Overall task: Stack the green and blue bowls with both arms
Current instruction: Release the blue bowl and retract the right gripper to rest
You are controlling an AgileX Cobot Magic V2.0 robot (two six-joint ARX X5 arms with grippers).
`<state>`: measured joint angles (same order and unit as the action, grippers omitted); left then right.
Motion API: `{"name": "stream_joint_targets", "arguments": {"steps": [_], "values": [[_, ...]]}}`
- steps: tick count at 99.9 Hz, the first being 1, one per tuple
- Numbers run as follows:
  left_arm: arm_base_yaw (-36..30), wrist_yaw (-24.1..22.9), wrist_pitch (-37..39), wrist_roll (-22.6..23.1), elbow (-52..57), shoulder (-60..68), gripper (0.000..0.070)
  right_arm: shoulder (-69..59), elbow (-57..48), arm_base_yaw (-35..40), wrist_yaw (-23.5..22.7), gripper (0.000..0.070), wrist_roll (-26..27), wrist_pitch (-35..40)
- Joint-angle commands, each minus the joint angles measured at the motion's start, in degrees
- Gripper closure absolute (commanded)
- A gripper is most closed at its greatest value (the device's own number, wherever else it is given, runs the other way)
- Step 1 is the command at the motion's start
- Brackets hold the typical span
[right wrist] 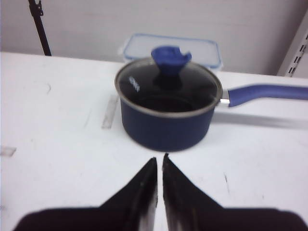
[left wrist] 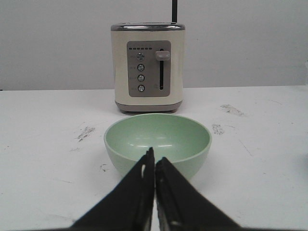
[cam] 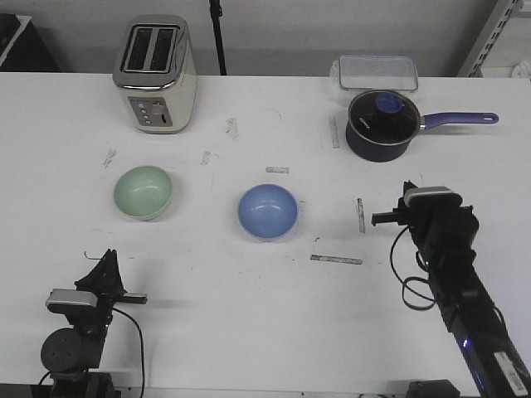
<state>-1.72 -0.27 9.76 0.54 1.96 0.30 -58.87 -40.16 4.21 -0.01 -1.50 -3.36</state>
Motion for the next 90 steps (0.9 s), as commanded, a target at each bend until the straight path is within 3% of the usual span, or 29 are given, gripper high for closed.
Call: {"name": "stream_joint_targets", "arguments": {"steps": [1, 30, 66, 90], "values": [[0.11, -0.17, 0.61, 0.31, -1.29, -0.11, 0.0699, 3.32, 2.49, -0.44, -0.13, 0.069, -0.52, -3.17], [0.09, -0.17, 0.61, 0.28, -1.29, -0.11, 0.0699, 22.34, 13.73, -0.52, -0.13, 0.069, 3.41, -4.9], [0.09, -0.17, 0.61, 0.31, -1.29, -0.11, 0.0699, 40.54, 14.69, -0.52, 0.02, 0.069, 3.34, 7.54], [0.09, -0.17, 0.61, 0.31, -1.29, -0.11, 0.0699, 46.23, 14.69, -0.55, 0.11, 0.069, 3.08, 8.55]]}}
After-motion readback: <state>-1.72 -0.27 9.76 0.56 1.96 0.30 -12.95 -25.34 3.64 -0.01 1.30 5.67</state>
